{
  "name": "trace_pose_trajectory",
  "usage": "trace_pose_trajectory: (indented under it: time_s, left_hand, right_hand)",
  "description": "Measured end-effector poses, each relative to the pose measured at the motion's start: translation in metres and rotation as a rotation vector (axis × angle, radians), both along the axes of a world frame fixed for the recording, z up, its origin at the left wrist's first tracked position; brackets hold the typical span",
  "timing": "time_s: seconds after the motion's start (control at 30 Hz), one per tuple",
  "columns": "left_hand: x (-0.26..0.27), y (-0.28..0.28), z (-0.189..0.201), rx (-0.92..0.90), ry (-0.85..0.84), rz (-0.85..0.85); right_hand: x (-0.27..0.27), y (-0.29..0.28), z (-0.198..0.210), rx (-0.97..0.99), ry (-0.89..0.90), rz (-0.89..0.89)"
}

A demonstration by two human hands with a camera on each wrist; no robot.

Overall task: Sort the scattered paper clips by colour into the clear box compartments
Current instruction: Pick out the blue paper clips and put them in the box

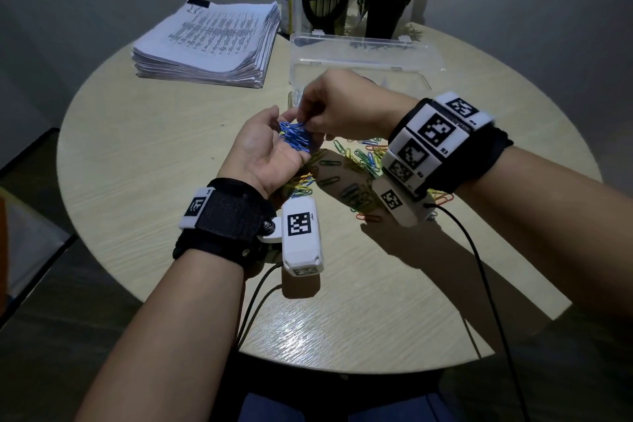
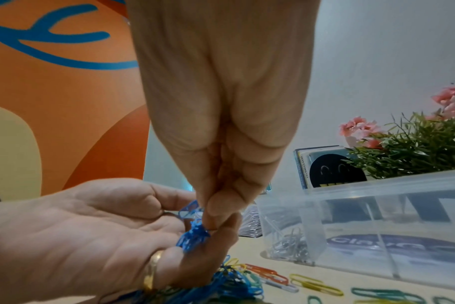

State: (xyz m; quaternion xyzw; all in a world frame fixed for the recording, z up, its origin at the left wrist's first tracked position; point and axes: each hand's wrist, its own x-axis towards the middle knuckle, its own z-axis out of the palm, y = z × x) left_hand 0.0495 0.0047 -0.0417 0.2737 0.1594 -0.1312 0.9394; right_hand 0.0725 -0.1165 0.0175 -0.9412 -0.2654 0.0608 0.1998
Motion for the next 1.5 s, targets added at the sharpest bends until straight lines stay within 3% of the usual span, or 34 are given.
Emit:
trace_pose_trajectory:
  time_s: [0.2,0.37,0.53,1.0,1.5]
  left_hand:
    - [0.000,0.001,0.001,0.057,0.021,0.025]
    - [-0.001,-0.002,0.001,0.074,0.021,0.005]
    - [0.000,-0.002,0.000,0.070,0.015,0.007]
    - [-0.001,-0.002,0.000,0.056,0.006,0.009]
    - [0.000,-0.001,0.001,0.048,0.005,0.009]
  right_hand:
    - [0.001,-0.019,0.008,0.011,-0.016,-0.114]
    - [-0.001,-0.041,0.005,-0.394,0.036,-0.184]
    - [0.003,-0.046,-0.006,-0.568,0.054,-0.250]
    - [0.010,-0.061,-0.013,-0.415,0.213,-0.426]
    - [0.008,-0.062,-0.017,-0.378,0.195,-0.327]
